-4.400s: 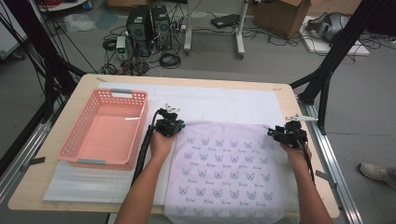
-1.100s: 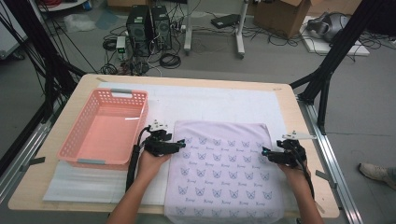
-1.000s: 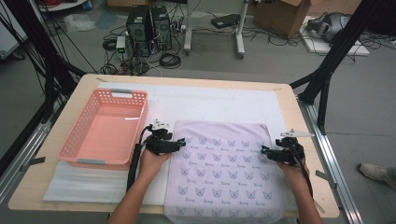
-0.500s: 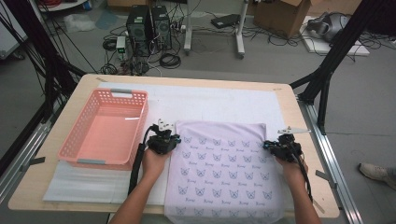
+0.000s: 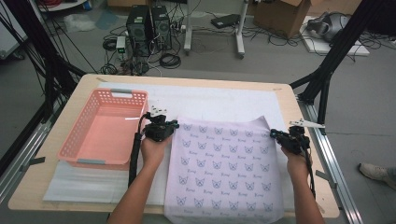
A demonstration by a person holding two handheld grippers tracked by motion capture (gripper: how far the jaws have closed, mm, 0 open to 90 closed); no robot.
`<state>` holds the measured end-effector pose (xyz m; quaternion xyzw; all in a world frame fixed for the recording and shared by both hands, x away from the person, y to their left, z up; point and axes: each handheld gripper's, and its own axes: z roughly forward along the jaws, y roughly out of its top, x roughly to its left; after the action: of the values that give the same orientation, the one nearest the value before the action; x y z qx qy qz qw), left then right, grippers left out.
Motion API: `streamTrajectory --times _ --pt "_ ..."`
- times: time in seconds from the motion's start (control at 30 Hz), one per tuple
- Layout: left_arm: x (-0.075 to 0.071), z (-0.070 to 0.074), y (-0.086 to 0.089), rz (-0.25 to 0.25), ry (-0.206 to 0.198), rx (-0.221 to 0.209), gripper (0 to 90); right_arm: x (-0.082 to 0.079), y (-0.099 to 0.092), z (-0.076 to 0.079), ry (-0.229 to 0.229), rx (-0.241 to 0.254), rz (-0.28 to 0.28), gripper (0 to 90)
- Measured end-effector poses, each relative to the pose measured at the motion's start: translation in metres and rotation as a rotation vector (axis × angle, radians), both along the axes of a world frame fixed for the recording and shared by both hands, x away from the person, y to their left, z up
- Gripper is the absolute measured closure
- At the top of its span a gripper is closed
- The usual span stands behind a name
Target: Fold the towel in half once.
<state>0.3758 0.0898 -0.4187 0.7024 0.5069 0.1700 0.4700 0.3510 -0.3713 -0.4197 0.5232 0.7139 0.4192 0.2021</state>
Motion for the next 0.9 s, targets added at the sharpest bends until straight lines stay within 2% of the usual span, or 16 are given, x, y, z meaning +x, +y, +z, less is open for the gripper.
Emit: streamTrajectory --times 0.13,0.17,0.27,0.33,0.47,0.57,0.6,0.77,0.9 --pt "-0.008 0.005 0.002 -0.043 -0.020 -0.005 86.6 -0.005 0.000 0.002 -0.002 0.006 0.014 87.1" --pt "-0.010 0.006 0.003 -0.050 -0.016 -0.020 86.6 -0.007 -0.001 0.002 -0.005 0.016 0.021 87.0" --pt "-0.019 0.008 0.007 -0.076 -0.015 -0.025 86.6 -0.015 -0.005 0.005 -0.004 0.053 0.037 86.8" --pt "-0.026 0.010 0.010 -0.087 -0.022 -0.049 86.5 -0.022 -0.007 0.009 -0.016 0.065 0.051 86.6" --pt "-0.044 0.012 0.015 -0.124 -0.031 -0.058 86.3 -0.039 -0.009 0.015 -0.042 0.069 0.087 86.3" --pt "-0.059 0.011 0.020 -0.141 -0.044 -0.086 86.2 -0.054 -0.008 0.016 -0.049 0.076 0.112 86.0" --pt "-0.063 0.010 0.021 -0.149 -0.049 -0.073 86.2 -0.059 -0.008 0.016 -0.051 0.079 0.122 86.0" --pt "-0.085 0.004 0.028 -0.169 -0.048 -0.085 86.2 -0.083 -0.005 0.013 -0.058 0.085 0.158 85.8" --pt "-0.101 0.000 0.031 -0.195 -0.047 -0.072 86.1 -0.099 -0.007 0.010 -0.055 0.092 0.172 85.7"
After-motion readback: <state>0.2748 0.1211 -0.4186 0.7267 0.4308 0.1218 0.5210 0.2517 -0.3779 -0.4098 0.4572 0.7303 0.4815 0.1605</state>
